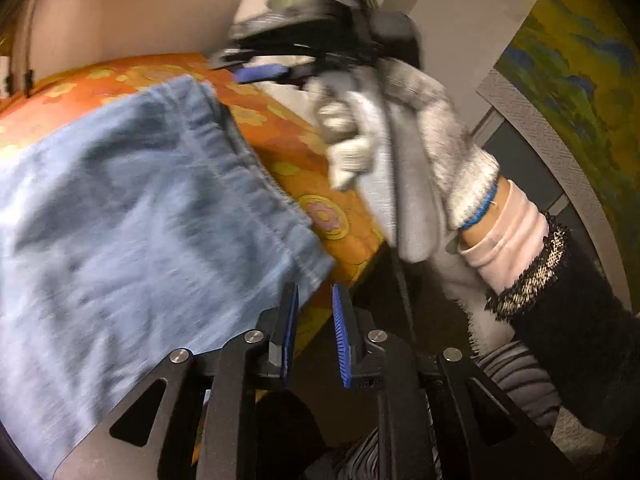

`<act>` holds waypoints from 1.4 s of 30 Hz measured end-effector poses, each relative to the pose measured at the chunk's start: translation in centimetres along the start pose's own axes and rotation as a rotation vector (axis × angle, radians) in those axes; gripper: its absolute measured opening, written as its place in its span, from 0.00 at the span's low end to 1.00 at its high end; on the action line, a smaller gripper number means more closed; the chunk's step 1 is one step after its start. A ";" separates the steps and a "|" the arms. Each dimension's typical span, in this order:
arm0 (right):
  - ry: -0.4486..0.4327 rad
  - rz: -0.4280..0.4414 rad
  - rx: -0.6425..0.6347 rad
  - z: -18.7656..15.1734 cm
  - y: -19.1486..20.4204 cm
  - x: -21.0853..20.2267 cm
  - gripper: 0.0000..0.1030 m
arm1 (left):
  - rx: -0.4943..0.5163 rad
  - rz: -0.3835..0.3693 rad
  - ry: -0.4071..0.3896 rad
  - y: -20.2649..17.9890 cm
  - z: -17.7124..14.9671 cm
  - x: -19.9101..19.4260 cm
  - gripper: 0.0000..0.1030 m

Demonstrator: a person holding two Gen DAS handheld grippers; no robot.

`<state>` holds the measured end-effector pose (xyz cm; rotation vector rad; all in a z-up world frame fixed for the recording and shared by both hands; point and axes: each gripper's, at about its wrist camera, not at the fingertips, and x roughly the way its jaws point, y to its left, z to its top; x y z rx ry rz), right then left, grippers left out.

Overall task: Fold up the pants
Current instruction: 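Open both tools to release the folded jeans, then close the left tool on the folded jeans edge while the right tool grasps it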

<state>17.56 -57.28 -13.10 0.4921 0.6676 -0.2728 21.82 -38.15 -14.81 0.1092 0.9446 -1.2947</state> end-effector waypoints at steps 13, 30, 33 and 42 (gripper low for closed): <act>0.001 0.225 -0.177 -2.1 13.1 -3.2 0.35 | -0.256 0.295 -0.182 10.8 -6.6 -17.6 0.25; 0.291 0.428 -0.418 -12.8 33.1 3.0 0.38 | -0.637 0.319 -0.236 19.9 -16.5 -25.1 0.32; 0.344 0.404 -0.449 -14.6 35.6 5.4 0.40 | -0.656 0.290 -0.203 19.7 -16.9 -24.2 0.32; 0.464 0.272 -0.530 -15.5 44.4 13.5 0.42 | -0.696 0.258 -0.224 20.6 -17.4 -23.9 0.32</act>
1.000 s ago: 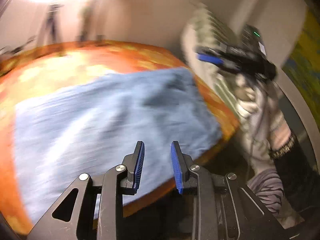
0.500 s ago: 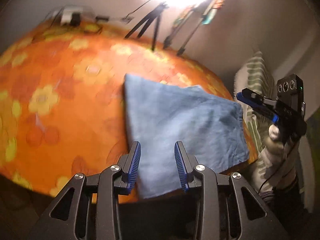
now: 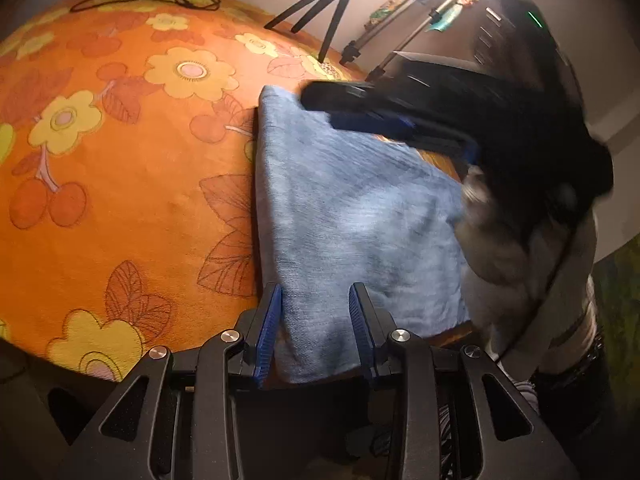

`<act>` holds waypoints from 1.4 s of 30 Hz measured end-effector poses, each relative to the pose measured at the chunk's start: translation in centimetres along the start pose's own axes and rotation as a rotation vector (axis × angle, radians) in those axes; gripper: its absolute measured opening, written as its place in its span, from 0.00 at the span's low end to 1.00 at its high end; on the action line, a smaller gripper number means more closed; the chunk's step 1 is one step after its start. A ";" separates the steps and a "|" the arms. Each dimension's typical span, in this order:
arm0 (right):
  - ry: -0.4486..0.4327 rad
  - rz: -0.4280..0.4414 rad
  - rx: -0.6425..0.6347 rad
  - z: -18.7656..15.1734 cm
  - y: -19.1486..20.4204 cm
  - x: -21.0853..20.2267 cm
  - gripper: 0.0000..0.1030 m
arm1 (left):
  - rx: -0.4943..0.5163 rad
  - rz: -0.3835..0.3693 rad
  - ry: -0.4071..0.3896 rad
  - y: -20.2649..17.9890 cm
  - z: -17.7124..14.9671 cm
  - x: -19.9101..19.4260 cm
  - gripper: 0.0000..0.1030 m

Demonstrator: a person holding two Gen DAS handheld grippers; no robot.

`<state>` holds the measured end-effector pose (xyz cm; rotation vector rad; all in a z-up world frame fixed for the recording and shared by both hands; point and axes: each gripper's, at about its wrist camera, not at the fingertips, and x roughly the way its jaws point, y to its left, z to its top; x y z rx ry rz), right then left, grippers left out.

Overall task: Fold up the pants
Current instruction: 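Close the left tool on the folded jeans edge while the right tool grasps it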

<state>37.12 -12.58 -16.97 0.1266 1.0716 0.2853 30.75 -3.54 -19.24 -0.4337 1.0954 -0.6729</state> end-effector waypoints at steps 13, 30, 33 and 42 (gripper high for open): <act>0.249 -0.412 -0.080 4.1 2.4 7.6 0.42 | -0.026 -0.046 0.000 0.8 -0.6 -0.8 0.31; 0.153 -0.320 0.022 4.0 -0.2 3.0 0.07 | 0.044 0.007 -0.016 -1.7 -0.7 -0.9 0.32; 0.117 -0.281 0.056 4.2 -0.6 1.7 0.06 | 0.093 0.032 -0.023 -2.3 -0.5 -0.4 0.32; 0.045 -0.203 0.103 4.7 -1.0 -0.2 0.05 | 0.093 -0.024 -0.058 -0.9 -0.2 -1.9 0.08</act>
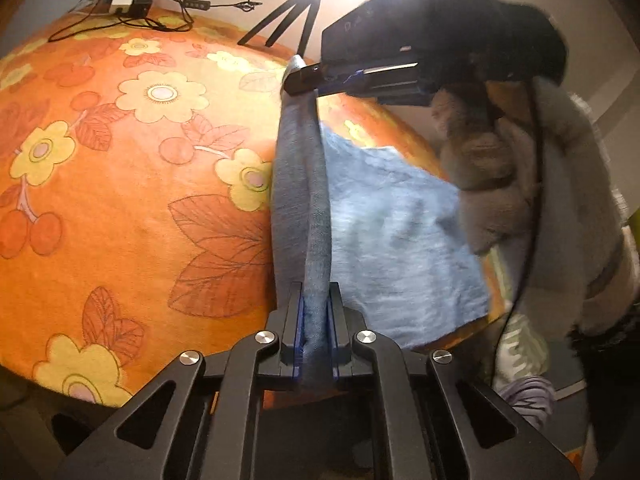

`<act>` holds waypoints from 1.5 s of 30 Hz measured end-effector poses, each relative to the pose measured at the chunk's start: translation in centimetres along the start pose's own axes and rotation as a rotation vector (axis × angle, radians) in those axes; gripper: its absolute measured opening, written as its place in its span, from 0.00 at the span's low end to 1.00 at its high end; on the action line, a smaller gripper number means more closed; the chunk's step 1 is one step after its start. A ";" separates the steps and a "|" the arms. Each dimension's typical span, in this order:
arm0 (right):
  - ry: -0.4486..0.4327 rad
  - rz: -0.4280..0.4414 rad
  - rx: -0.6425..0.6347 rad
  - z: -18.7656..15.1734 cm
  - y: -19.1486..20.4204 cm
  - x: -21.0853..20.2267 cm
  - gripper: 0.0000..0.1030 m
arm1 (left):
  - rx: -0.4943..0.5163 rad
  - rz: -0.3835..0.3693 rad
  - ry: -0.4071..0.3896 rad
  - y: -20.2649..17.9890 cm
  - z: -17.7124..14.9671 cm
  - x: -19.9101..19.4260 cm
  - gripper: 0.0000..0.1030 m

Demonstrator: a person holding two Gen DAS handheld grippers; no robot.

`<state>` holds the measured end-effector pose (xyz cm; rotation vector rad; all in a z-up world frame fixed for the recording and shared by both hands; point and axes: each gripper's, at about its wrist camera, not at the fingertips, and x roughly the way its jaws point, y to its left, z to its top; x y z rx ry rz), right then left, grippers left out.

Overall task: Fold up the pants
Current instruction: 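Close the left tool on the folded jeans edge while the right tool grasps it, then lift the jeans edge with both tools and fold it over the stack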

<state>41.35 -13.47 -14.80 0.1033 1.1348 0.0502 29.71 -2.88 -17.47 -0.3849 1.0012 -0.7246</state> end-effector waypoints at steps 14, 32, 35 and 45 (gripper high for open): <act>-0.010 0.023 0.022 0.2 0.2 0.9 0.05 | 0.056 0.151 0.003 -1.6 -0.6 2.0 0.37; -0.034 0.032 0.009 0.4 0.8 0.9 0.04 | 0.107 0.058 -0.052 -2.9 -1.2 1.0 0.09; -0.037 0.051 0.024 0.2 0.6 1.0 0.04 | 0.104 0.044 -0.053 -3.6 -1.2 0.7 0.09; -0.167 0.210 0.129 -1.2 -3.8 -5.5 0.04 | 0.252 -0.050 -0.129 -11.1 -0.9 -0.9 0.09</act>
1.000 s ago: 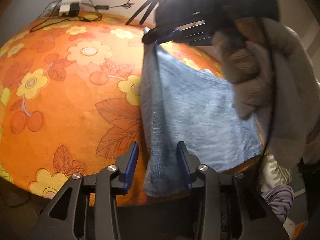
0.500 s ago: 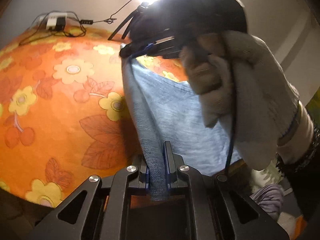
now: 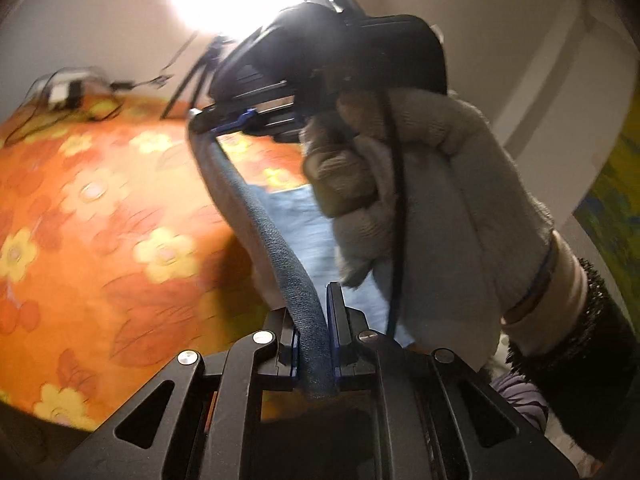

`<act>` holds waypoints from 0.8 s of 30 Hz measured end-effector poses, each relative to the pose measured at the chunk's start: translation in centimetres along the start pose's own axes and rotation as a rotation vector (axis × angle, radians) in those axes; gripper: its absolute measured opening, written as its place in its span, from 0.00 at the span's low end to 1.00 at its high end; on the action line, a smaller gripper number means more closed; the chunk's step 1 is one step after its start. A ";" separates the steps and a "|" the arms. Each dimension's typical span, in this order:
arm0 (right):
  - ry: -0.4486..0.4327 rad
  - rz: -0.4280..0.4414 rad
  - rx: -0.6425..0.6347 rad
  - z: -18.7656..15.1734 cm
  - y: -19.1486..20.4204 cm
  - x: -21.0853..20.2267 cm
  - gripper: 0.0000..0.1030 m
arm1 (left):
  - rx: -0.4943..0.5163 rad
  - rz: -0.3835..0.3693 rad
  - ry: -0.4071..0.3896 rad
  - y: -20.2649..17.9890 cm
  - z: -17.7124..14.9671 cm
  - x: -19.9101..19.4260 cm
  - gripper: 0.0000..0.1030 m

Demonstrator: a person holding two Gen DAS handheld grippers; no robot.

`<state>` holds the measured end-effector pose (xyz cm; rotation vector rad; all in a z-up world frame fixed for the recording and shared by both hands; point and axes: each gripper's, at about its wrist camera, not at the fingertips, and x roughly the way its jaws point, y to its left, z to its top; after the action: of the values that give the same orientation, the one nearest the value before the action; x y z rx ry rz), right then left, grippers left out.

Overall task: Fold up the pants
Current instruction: 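Lift the jeans edge with both tools and fold it over the stack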

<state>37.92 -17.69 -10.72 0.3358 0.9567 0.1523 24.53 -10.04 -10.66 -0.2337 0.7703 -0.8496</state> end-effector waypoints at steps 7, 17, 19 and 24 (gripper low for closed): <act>-0.152 0.058 0.065 -1.3 -5.8 -8.4 0.04 | 0.099 -0.051 0.018 -5.2 -0.2 2.3 0.09; -0.278 0.064 0.278 -4.8 -18.5 -15.4 0.04 | 0.183 -0.124 0.075 -11.1 -0.6 8.4 0.09; -0.293 0.063 0.319 -5.6 -20.9 -16.0 0.04 | 0.190 -0.139 0.097 -12.4 -0.5 10.3 0.09; -0.320 0.054 0.392 -6.8 -26.2 -17.6 0.04 | 0.205 -0.177 0.128 -14.9 0.2 14.4 0.09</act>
<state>21.84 -45.59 -9.78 0.7244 0.6554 -0.0425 21.87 -30.56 -10.88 -0.0661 0.7830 -1.1121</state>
